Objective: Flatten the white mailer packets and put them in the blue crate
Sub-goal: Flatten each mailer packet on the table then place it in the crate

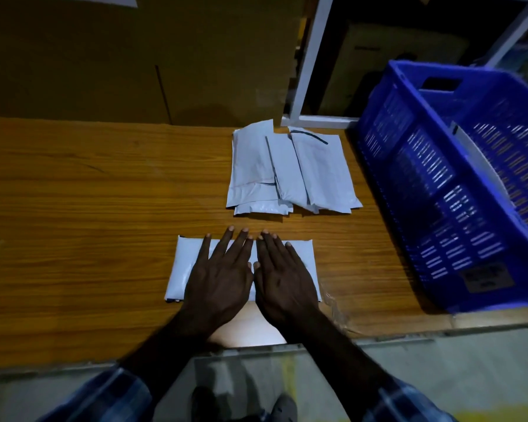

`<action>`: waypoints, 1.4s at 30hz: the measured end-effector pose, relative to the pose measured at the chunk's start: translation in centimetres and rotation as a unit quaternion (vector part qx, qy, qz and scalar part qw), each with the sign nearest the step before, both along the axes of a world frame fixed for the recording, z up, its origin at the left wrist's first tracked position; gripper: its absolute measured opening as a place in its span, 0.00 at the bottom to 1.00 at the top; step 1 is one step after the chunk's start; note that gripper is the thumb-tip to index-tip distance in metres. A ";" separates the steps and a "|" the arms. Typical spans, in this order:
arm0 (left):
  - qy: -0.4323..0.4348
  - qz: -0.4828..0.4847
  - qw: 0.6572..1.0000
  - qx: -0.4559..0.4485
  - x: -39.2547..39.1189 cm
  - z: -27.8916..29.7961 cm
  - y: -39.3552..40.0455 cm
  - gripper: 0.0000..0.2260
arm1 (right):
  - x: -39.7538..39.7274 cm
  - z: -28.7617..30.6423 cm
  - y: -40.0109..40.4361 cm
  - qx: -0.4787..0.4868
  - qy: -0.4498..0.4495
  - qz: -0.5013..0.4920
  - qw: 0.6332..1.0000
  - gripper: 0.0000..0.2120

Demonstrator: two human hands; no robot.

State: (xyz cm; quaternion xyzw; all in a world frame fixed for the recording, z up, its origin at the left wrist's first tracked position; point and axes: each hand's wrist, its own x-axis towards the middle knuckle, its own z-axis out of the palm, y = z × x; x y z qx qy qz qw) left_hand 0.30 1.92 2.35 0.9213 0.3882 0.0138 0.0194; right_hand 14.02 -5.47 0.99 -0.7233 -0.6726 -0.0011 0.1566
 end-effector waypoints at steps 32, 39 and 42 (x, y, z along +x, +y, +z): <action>-0.089 0.081 0.989 -0.089 -8.0 -0.9 1.6 0.31 | 5.0 1.6 -3.7 -0.154 0.033 -0.107 0.982 0.35; -0.125 -0.039 0.988 -0.083 -9.7 0.9 0.8 0.34 | 4.9 3.4 -5.8 -0.133 0.028 0.005 0.991 0.38; -0.094 -0.109 0.987 -0.066 -10.3 0.5 1.0 0.35 | 4.0 2.4 -6.6 -0.103 0.009 0.061 0.993 0.34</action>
